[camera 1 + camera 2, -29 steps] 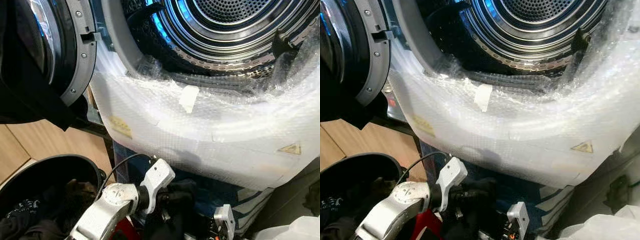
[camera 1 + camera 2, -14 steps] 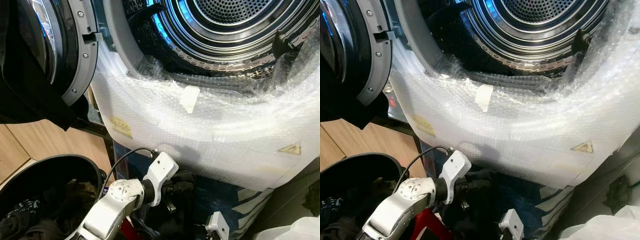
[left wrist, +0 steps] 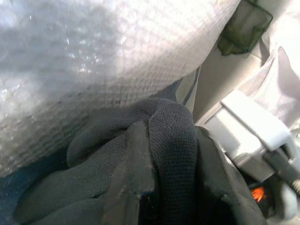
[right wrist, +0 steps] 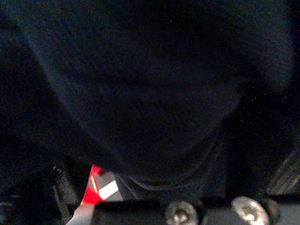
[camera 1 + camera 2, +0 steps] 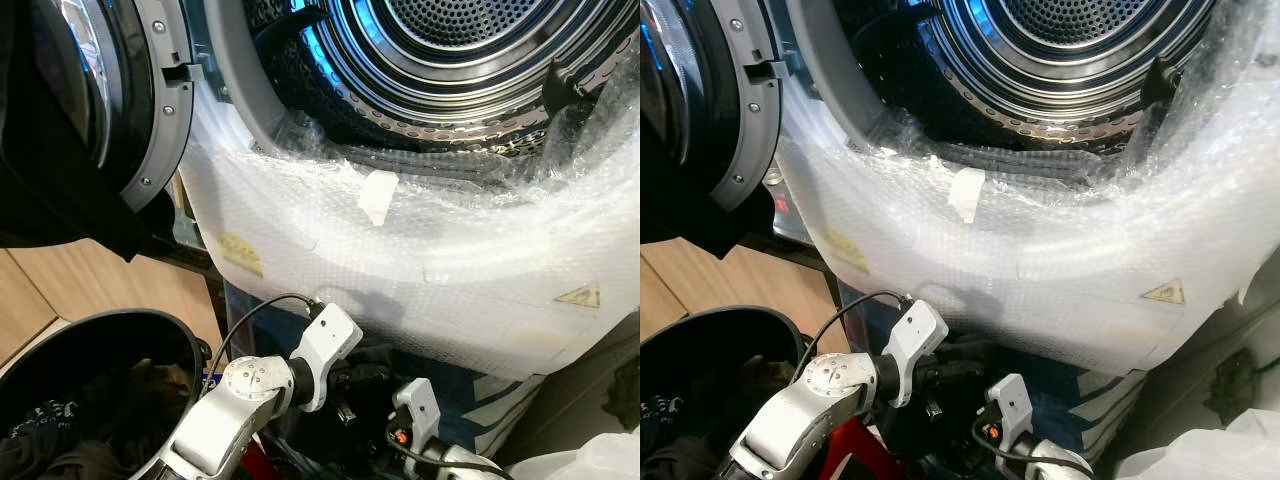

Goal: Clothes washing

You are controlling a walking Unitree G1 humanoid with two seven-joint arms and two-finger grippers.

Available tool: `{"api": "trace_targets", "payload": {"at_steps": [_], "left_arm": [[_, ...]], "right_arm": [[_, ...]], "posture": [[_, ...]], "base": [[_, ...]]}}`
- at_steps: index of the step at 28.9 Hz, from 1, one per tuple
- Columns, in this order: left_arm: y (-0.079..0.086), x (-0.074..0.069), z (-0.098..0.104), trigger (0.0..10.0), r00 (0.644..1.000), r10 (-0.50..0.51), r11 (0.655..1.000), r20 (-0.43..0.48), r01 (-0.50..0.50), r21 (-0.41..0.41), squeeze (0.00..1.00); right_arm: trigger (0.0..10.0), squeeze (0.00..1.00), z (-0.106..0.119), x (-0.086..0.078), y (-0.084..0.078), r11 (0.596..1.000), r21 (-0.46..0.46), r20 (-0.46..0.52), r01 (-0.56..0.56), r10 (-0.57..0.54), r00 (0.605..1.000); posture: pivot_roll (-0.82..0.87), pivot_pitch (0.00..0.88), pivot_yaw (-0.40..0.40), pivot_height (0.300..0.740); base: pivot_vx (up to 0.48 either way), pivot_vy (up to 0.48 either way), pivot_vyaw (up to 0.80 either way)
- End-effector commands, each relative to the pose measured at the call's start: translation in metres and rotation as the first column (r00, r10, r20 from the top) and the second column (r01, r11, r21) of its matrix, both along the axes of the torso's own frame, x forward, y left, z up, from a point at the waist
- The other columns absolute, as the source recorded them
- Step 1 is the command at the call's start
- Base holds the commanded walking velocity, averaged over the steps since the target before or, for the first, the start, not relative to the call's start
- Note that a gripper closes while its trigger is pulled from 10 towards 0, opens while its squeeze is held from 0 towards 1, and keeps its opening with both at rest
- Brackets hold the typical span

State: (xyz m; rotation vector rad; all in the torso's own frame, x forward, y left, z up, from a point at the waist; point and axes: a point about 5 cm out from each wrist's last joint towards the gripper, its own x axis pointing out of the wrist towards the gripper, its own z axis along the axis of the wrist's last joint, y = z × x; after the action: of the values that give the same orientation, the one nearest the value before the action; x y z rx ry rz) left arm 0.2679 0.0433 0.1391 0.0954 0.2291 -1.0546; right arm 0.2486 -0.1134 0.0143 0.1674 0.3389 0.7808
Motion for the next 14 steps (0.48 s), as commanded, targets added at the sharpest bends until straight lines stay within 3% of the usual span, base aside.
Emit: {"api": "trace_targets", "payload": {"at_steps": [1, 5, 7, 13, 14], "left_arm": [[-0.002, 0.003, 0.008, 0.0, 1.0, -0.007, 1.0, 0.014, 0.007, -0.009, 0.0], [-0.003, 0.001, 0.01, 0.0, 1.0, -0.028, 0.999, -0.014, 0.027, -0.03, 0.0], [-0.003, -0.003, 0.009, 0.0, 0.998, -0.049, 0.998, -0.03, 0.048, -0.03, 0.0], [-0.002, -0.007, 0.01, 0.0, 0.995, -0.092, 0.996, -0.045, 0.091, -0.024, 0.0], [-0.003, -0.009, 0.013, 0.0, 0.992, -0.105, 0.993, -0.07, 0.1, -0.07, 0.0]], "right_arm": [[10.0, 0.0, 0.003, 0.005, 0.002, 1.0, 0.007, 0.024, 0.013, -0.013, 1.0], [10.0, 0.0, 0.01, 0.002, 0.014, 0.993, 0.095, 0.041, -0.066, 0.063, 0.997], [10.0, 0.0, 0.01, -0.001, 0.018, 0.988, 0.092, 0.036, -0.126, 0.123, 0.992], [10.0, 0.0, 0.01, 0.006, 0.012, 0.994, 0.087, 0.036, -0.069, 0.066, 0.997], [10.0, 0.0, 0.01, 0.007, 0.01, 0.993, 0.106, 0.029, -0.056, 0.053, 0.998]], "posture": [[-0.04, 0.039, 0.016, 0.74], [-0.03, 0.045, 0.015, 0.74], [-0.04, 0.051, 0.015, 0.74], [-0.03, 0.057, 0.01, 0.74], [-0.03, 0.056, 0.009, 0.74]], "base": [[0.0, 0.0, 0.0], [0.0, 0.0, 0.0], [0.0, 0.0, 0.0], [0.0, 0.0, 0.0], [0.0, 0.0, 0.0]]}}
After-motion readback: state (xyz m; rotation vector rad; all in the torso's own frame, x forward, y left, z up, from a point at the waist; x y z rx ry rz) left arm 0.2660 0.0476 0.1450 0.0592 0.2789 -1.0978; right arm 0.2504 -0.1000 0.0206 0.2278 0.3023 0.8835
